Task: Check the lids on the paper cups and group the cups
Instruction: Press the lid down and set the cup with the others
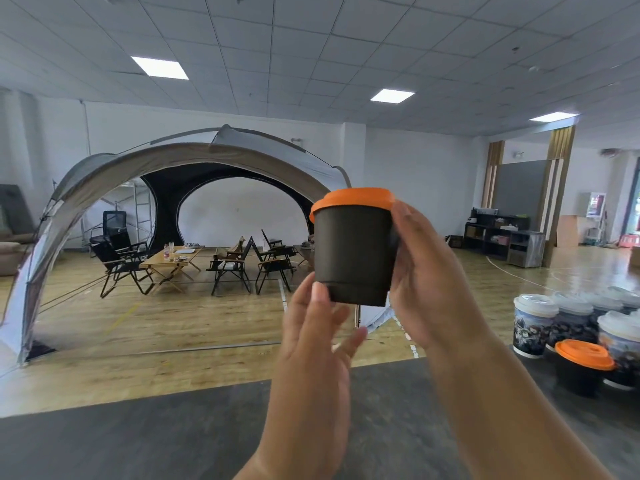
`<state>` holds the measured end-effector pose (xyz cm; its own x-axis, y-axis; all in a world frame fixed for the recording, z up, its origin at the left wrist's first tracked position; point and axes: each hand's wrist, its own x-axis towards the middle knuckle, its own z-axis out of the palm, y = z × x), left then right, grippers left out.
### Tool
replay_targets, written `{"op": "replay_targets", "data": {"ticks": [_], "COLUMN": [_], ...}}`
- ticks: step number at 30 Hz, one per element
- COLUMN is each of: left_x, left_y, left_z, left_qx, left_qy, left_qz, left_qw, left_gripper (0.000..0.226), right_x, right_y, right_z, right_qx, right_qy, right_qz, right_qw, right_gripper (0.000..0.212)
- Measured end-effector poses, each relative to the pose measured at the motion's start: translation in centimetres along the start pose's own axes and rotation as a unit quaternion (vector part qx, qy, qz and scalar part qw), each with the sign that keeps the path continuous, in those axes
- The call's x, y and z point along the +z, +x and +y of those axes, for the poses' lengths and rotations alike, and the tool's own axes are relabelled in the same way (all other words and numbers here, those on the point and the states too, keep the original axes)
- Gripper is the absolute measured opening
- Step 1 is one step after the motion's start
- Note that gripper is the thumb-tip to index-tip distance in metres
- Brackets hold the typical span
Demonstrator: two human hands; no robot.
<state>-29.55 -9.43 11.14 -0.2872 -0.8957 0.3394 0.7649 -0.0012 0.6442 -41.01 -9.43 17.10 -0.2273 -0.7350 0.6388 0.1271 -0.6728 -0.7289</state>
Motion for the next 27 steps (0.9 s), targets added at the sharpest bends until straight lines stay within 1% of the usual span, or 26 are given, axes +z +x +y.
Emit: {"op": "replay_targets", "data": {"ticks": [2, 3, 5, 6, 7, 9, 11, 13, 14, 15, 16, 18, 20, 21, 22, 23, 24, 26, 27], "left_x": [-0.1, -0.1, -0.2, -0.2, -0.2, -0.3, -0.5, -0.8, -0.8, -0.9, -1.1, -1.4, -1.5, -1.6, -1.5, -1.3, -1.2, -1.3, -1.3], "left_y": [0.0, -0.1, -0.1, -0.1, -0.1, 0.2, 0.4, 0.6, 0.7, 0.7, 0.8, 0.9, 0.7, 0.6, 0.6, 0.6, 0.7, 1.0, 1.1], "left_z": [0.3, 0.5, 0.6, 0.5, 0.3, 0.0, -0.2, -0.1, 0.1, 0.1, 0.2, 0.1, 0.1, 0.0, 0.0, -0.1, -0.2, -0.4, -0.5], "left_qx": [-0.098, -0.130, -0.149, -0.146, -0.137, -0.120, -0.105, -0.091, -0.077, -0.056, -0.029, 0.040, 0.098, 0.111, 0.113, 0.103, 0.076, -0.012, -0.054], "left_qy": [-0.086, -0.112, -0.131, -0.133, -0.135, -0.139, -0.133, -0.121, -0.111, -0.091, -0.058, 0.052, 0.164, 0.195, 0.205, 0.190, 0.145, 0.033, -0.001], "left_qz": [-0.043, -0.070, -0.102, -0.104, -0.098, -0.083, -0.068, -0.062, -0.058, -0.051, -0.038, -0.014, -0.017, -0.024, -0.027, -0.026, -0.019, -0.021, -0.046], "left_qw": [0.991, 0.983, 0.975, 0.975, 0.976, 0.980, 0.983, 0.987, 0.989, 0.993, 0.997, 0.998, 0.981, 0.974, 0.972, 0.976, 0.986, 0.999, 0.998], "left_gripper": [0.043, 0.041, 0.035, 0.033, 0.031, 0.030, 0.033, 0.034, 0.034, 0.033, 0.033, 0.041, 0.049, 0.051, 0.051, 0.050, 0.046, 0.040, 0.034], "right_x": [-0.9, -1.3, -1.9, -2.2, -2.4, -2.9, -3.0, -2.5, -2.1, -1.7, -1.5, -1.2, -0.6, -0.4, -0.3, -0.4, -0.6, -1.4, -1.9], "right_y": [0.6, 0.8, 1.2, 1.4, 1.7, 2.1, 2.3, 2.0, 1.8, 1.6, 1.3, 0.6, -0.2, -0.4, -0.5, -0.4, -0.1, 0.7, 1.0], "right_z": [0.6, 0.8, 1.5, 2.0, 2.5, 3.6, 4.0, 3.2, 2.6, 2.1, 1.7, 1.0, 0.6, 0.6, 0.5, 0.5, 0.6, 0.9, 1.0], "right_qx": [0.052, 0.084, 0.134, 0.154, 0.172, 0.187, 0.190, 0.173, 0.159, 0.136, 0.109, 0.054, 0.019, 0.008, -0.004, -0.013, -0.010, 0.030, 0.059], "right_qy": [0.086, 0.131, 0.208, 0.231, 0.244, 0.256, 0.269, 0.262, 0.242, 0.205, 0.156, 0.040, -0.067, -0.094, -0.100, -0.088, -0.056, 0.053, 0.102], "right_qz": [-0.049, -0.069, -0.117, -0.137, -0.147, -0.129, -0.128, -0.125, -0.107, -0.077, -0.050, -0.012, 0.013, 0.020, 0.026, 0.029, 0.026, -0.005, -0.027], "right_qw": [0.994, 0.985, 0.962, 0.951, 0.943, 0.940, 0.935, 0.941, 0.951, 0.966, 0.980, 0.998, 0.998, 0.995, 0.995, 0.996, 0.998, 0.998, 0.993], "right_gripper": [0.060, 0.064, 0.084, 0.095, 0.101, 0.099, 0.095, 0.083, 0.072, 0.062, 0.057, 0.054, 0.052, 0.053, 0.053, 0.052, 0.052, 0.068, 0.074]}}
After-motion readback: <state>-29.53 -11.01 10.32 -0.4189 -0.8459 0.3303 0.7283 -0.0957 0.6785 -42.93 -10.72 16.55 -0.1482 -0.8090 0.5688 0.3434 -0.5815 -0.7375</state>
